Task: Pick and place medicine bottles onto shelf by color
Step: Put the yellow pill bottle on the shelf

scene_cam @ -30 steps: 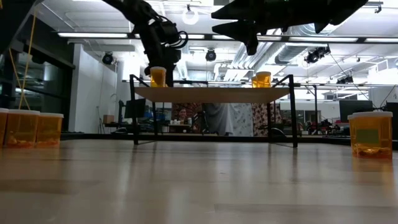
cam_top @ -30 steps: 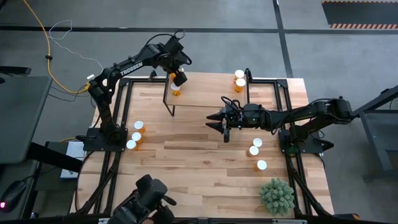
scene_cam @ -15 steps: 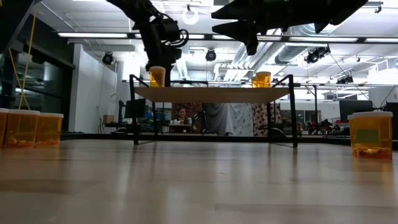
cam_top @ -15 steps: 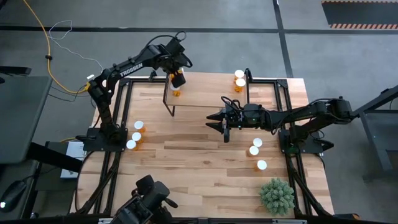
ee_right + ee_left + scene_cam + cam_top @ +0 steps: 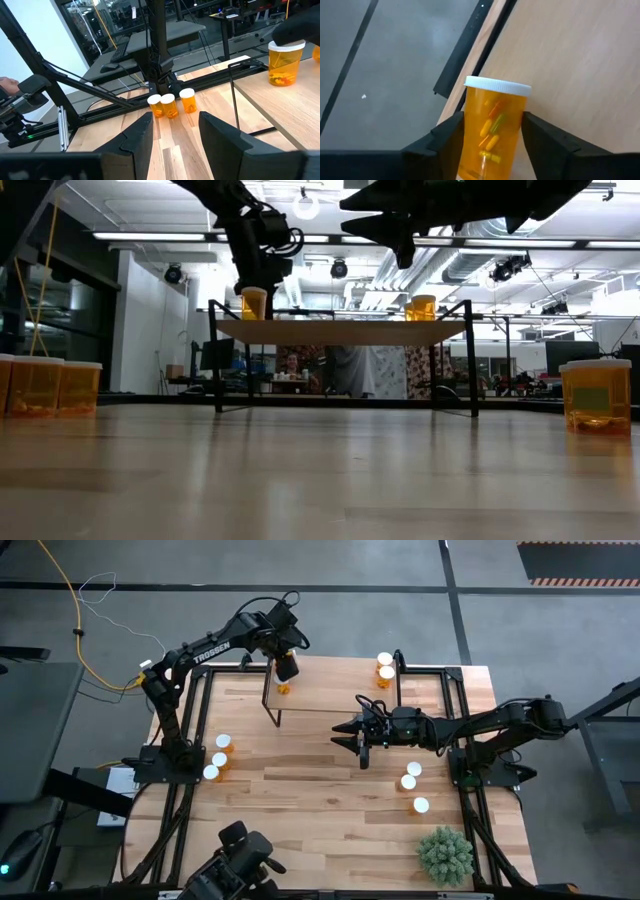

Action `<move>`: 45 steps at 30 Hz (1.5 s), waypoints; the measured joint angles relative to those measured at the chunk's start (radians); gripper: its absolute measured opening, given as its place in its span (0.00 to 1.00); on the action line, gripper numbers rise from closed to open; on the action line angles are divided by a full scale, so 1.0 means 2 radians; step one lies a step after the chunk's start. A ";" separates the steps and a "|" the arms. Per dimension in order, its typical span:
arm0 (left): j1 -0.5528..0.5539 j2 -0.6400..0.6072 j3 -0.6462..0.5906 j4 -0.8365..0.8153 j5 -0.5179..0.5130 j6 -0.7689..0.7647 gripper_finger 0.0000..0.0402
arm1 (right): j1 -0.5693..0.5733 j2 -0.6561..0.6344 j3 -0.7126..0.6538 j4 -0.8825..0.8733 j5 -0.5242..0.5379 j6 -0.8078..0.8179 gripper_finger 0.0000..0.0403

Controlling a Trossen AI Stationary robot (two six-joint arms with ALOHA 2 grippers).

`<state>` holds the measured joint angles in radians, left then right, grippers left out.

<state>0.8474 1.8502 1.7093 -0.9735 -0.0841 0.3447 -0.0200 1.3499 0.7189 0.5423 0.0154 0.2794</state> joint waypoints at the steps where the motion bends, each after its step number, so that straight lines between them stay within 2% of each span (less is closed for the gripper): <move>1: 0.000 0.000 0.000 0.002 -0.002 -0.001 0.43 | 0.000 0.000 0.000 0.000 0.000 0.000 0.38; 5: 0.000 0.001 0.000 0.006 -0.005 -0.008 0.41 | 0.000 0.000 0.000 0.000 0.000 0.000 0.38; 27: -0.022 0.002 -0.001 0.050 0.001 -0.014 0.43 | 0.000 0.000 0.000 0.000 0.000 0.000 0.38; 45: -0.021 -0.023 -0.001 0.054 -0.036 -0.014 0.43 | 0.000 0.000 0.000 0.000 0.000 0.000 0.38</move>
<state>0.8047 1.8041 1.7081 -0.8661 -0.1570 0.3176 -0.0200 1.3499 0.7189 0.5426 0.0153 0.2794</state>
